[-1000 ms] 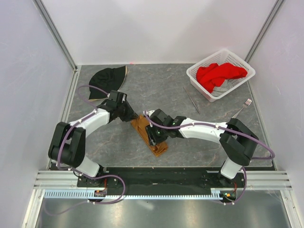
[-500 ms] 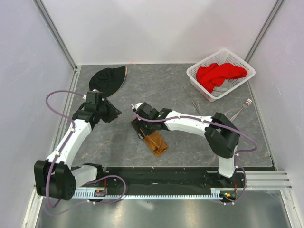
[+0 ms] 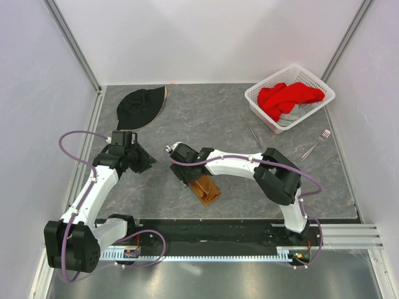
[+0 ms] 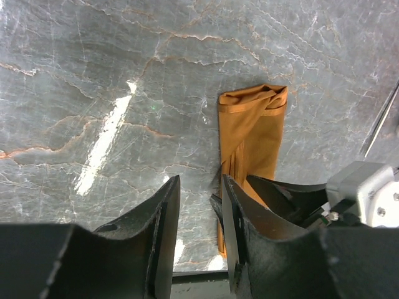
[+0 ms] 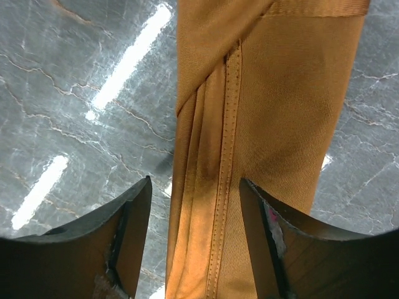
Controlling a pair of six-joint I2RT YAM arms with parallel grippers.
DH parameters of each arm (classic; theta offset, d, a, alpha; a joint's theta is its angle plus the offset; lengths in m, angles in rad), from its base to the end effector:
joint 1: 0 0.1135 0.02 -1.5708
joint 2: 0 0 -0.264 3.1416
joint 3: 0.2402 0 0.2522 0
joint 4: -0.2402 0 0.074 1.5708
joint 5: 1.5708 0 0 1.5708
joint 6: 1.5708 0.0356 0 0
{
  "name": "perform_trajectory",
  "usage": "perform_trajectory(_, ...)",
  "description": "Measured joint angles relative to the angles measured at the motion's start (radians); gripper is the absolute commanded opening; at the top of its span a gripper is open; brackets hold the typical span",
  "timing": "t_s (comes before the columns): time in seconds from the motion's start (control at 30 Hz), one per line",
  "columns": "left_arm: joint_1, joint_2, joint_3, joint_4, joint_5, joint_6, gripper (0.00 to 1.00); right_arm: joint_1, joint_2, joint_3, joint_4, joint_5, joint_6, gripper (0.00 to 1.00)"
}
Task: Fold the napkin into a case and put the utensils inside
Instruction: Pick up the smaller rectangle-folded napkin from the center of the board.
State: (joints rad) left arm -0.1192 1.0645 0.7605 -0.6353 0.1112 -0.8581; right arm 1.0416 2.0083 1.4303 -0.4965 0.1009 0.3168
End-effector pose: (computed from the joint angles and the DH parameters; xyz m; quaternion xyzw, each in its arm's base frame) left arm 0.2063 -0.0287 0.2400 -0.3266 0.8913 -0.1922 0.2490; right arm 0.2161 0.3624 0.1728 -0.3316 0.9096 0.1161 0.2216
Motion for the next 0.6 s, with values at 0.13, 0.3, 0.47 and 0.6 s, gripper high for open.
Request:
perform_trajectory(0.13,0.000,-0.002,-0.006,0.000,0.002,0.000,0.40,0.034,0.028,0.023,-0.016,0.066,0.002,0.59)
perform_trajectory(0.3,0.005,-0.003,-0.008,-0.002,0.002,0.000,0.40,0.077,0.054,0.050,-0.042,0.176,0.021,0.50)
perform_trajectory(0.47,0.014,-0.013,-0.010,-0.006,0.003,0.001,0.40,0.104,0.070,0.071,-0.066,0.255,0.050,0.33)
perform_trajectory(0.6,0.020,-0.030,-0.014,-0.007,0.003,0.001,0.40,0.114,0.087,0.095,-0.102,0.317,0.063,0.13)
